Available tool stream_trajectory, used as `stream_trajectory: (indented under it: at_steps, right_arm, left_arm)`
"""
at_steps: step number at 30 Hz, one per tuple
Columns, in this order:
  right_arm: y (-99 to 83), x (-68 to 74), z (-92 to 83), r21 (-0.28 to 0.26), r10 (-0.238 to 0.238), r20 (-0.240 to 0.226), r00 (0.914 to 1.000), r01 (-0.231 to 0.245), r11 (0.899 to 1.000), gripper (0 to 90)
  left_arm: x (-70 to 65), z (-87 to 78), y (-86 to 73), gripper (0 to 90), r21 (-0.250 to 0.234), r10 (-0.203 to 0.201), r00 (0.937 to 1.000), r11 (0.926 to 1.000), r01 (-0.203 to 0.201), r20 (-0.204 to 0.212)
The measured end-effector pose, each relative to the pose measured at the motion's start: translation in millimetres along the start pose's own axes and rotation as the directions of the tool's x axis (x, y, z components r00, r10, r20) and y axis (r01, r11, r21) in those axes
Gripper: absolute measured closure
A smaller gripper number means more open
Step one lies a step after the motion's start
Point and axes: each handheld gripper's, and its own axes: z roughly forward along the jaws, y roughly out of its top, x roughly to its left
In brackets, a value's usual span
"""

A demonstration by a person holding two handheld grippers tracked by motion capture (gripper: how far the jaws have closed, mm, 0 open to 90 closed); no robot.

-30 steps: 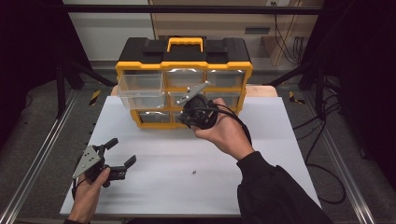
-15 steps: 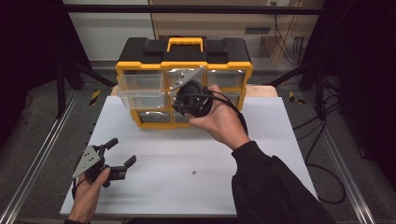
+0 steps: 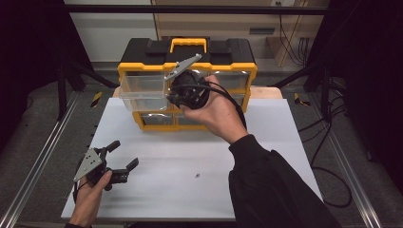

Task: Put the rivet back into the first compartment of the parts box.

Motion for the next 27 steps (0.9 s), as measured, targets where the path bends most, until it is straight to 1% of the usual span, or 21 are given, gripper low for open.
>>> stream_trajectory:
  at_steps: [4,5,7,10,14,27]
  right_arm:
    - [3.8,-0.8,-0.8,-0.006,-0.003,0.005,1.0000,0.003,1.000,83.4]
    - [4.4,-0.8,-0.7,-0.012,-0.001,0.001,1.0000,0.001,1.000,83.4]
    - [4.9,-0.9,-1.5,-0.006,-0.007,0.005,1.0000,0.007,1.000,83.4]
    - [5.4,-1.2,-1.9,-0.009,-0.004,0.010,0.9999,0.004,1.000,83.4]
    - [6.9,-2.9,-3.1,-0.019,-0.005,0.013,0.9999,0.005,1.000,83.4]
    - [13.6,-6.4,-3.2,-0.061,0.015,0.024,0.9996,-0.013,0.998,83.4]
  left_arm:
    - [0.1,-0.1,0.0,2.9,0.000,-0.001,1.0000,1.0000,0.001,0.000]
    - [0.1,0.0,-0.1,2.8,0.000,-0.001,1.0000,1.0000,0.001,0.000]
    - [0.1,0.0,-0.1,2.9,0.001,-0.001,1.0000,1.0000,0.001,0.000]
    - [0.0,0.1,-0.1,2.9,0.001,-0.001,1.0000,1.0000,0.001,0.001]
    - [0.0,0.1,-0.1,2.9,0.002,0.000,1.0000,1.0000,0.000,0.001]
    - [0.0,0.1,-0.1,2.9,0.002,-0.001,1.0000,1.0000,0.001,0.001]
